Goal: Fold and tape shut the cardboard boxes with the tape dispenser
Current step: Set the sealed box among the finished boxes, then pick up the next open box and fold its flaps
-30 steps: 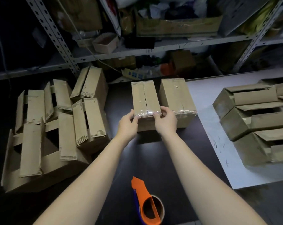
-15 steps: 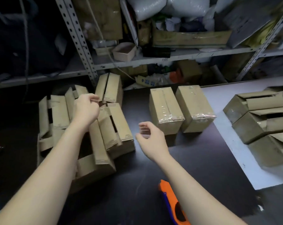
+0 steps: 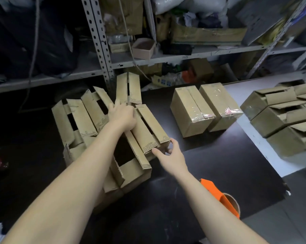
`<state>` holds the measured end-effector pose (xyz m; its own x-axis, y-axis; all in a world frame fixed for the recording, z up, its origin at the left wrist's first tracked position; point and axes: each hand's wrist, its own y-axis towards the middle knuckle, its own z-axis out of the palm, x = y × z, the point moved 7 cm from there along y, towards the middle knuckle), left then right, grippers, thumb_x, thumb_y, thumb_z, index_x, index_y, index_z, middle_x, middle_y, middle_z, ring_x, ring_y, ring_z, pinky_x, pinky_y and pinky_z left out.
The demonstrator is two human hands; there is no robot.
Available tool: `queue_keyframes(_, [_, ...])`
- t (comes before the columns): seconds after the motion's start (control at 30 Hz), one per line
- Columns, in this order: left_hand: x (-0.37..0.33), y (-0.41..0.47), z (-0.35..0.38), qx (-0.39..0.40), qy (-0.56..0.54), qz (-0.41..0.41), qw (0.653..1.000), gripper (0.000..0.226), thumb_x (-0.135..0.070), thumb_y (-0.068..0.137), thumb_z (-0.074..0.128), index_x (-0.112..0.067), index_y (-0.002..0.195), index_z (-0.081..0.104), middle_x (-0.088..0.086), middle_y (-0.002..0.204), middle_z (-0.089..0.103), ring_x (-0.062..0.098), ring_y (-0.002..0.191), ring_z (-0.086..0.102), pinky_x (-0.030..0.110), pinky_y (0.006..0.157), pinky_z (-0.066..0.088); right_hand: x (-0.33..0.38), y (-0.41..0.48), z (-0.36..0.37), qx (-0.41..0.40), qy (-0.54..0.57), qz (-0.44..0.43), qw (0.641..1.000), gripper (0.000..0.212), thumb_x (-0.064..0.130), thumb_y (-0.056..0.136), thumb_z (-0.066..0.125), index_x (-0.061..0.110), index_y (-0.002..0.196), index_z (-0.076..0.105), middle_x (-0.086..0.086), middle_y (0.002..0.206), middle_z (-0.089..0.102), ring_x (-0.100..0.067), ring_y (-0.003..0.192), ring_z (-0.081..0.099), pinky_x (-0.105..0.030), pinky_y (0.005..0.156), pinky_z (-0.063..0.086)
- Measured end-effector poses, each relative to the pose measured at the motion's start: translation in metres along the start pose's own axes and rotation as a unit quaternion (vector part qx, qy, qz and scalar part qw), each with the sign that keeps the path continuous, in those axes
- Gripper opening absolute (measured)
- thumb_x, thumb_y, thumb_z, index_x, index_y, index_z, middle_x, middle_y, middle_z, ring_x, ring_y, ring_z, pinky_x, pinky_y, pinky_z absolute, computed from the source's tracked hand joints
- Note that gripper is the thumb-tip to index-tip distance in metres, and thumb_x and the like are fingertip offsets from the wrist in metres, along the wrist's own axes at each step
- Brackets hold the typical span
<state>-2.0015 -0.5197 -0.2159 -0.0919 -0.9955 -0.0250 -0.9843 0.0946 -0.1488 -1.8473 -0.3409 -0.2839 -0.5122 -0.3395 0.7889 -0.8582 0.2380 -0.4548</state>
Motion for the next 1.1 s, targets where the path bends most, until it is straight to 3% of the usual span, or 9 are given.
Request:
queue_keyframes(0.13, [0.004, 0.011, 0.006, 0.036, -0.032, -0.009, 0.999, 0.046, -0.041, 0.097, 0.049, -0.021, 0.137, 0.058, 0.011, 0.141, 0.053, 0.033, 0.136, 0.035, 0.049, 0.111, 0.028, 0.0, -0.002, 0.007, -0.015, 0.044, 0.017, 0.999, 0.071, 0.046, 0.086, 0.078, 0.041, 0.145, 0.037, 0.012, 0.125, 0.06, -0.012, 0.124, 0.056, -0.033, 0.102, 0.044])
queue_keyframes(0.3, [0.002, 0.01, 0.003, 0.045, -0.196, -0.022, 0.979, 0.05, -0.033, 0.088, 0.067, -0.022, 0.135, 0.055, 0.002, 0.134, 0.061, 0.027, 0.135, 0.046, 0.05, 0.116, 0.021, -0.002, -0.006, 0.005, -0.036, 0.143, 0.026, 0.989, 0.045, 0.039, 0.083, 0.083, 0.046, 0.112, 0.048, 0.015, 0.118, 0.068, -0.005, 0.112, 0.064, -0.029, 0.1, 0.049])
queue_keyframes(0.43, [-0.016, -0.001, -0.012, -0.017, -0.302, 0.018, 0.953, 0.06, -0.039, 0.087, 0.076, -0.024, 0.141, 0.054, 0.0, 0.138, 0.059, 0.024, 0.133, 0.052, 0.049, 0.117, 0.031, 0.0, -0.015, -0.023, -0.078, 0.231, -0.022, 0.97, 0.079, 0.028, 0.084, 0.085, 0.027, 0.149, 0.041, 0.01, 0.132, 0.067, -0.004, 0.119, 0.064, -0.035, 0.111, 0.048])
queue_keyframes(0.5, [-0.032, -0.013, -0.024, -0.053, -0.354, 0.056, 0.932, 0.066, -0.036, 0.087, 0.079, -0.022, 0.146, 0.052, 0.004, 0.141, 0.057, 0.024, 0.131, 0.054, 0.043, 0.113, 0.041, 0.001, -0.023, -0.047, -0.101, 0.254, -0.039, 0.961, 0.088, 0.023, 0.087, 0.083, 0.023, 0.159, 0.031, 0.007, 0.142, 0.06, -0.005, 0.124, 0.06, -0.033, 0.112, 0.047])
queue_keyframes(0.6, [-0.057, -0.042, -0.043, -0.097, -0.382, 0.093, 0.914, 0.07, -0.036, 0.088, 0.079, -0.023, 0.15, 0.048, 0.005, 0.14, 0.055, 0.021, 0.126, 0.054, 0.031, 0.103, 0.04, -0.005, -0.039, -0.088, -0.143, 0.257, -0.074, 0.953, 0.1, 0.032, 0.083, 0.085, 0.029, 0.162, 0.024, 0.008, 0.15, 0.054, -0.007, 0.133, 0.053, -0.039, 0.115, 0.045])
queue_keyframes(0.87, [-0.134, -0.15, -0.077, -0.146, -0.389, 0.083, 0.906, 0.076, -0.042, 0.094, 0.071, -0.036, 0.16, 0.032, 0.008, 0.131, 0.048, 0.024, 0.117, 0.051, 0.032, 0.092, 0.039, -0.029, -0.093, -0.172, -0.149, 0.176, -0.169, 0.958, 0.09, 0.035, 0.089, 0.079, 0.037, 0.16, 0.025, 0.016, 0.146, 0.05, -0.001, 0.129, 0.05, -0.033, 0.115, 0.042])
queue_keyframes(1.03, [-0.141, -0.229, -0.08, -0.191, -0.369, 0.025, 0.909, 0.071, -0.045, 0.096, 0.067, -0.045, 0.158, 0.032, 0.006, 0.12, 0.047, 0.022, 0.11, 0.051, 0.035, 0.093, 0.044, -0.056, -0.136, -0.183, -0.107, 0.165, -0.211, 0.958, 0.078, 0.032, 0.092, 0.076, 0.045, 0.155, 0.031, 0.04, 0.121, 0.047, 0.031, 0.105, 0.047, -0.018, 0.1, 0.042])
queue_keyframes(1.1, [-0.138, -0.259, -0.073, -0.208, -0.365, -0.002, 0.908, 0.07, -0.049, 0.094, 0.067, -0.049, 0.156, 0.034, 0.007, 0.115, 0.048, 0.022, 0.106, 0.052, 0.035, 0.095, 0.044, -0.064, -0.151, -0.18, -0.089, 0.156, -0.222, 0.958, 0.076, 0.036, 0.092, 0.075, 0.052, 0.152, 0.031, 0.034, 0.127, 0.051, 0.018, 0.115, 0.052, -0.027, 0.106, 0.046])
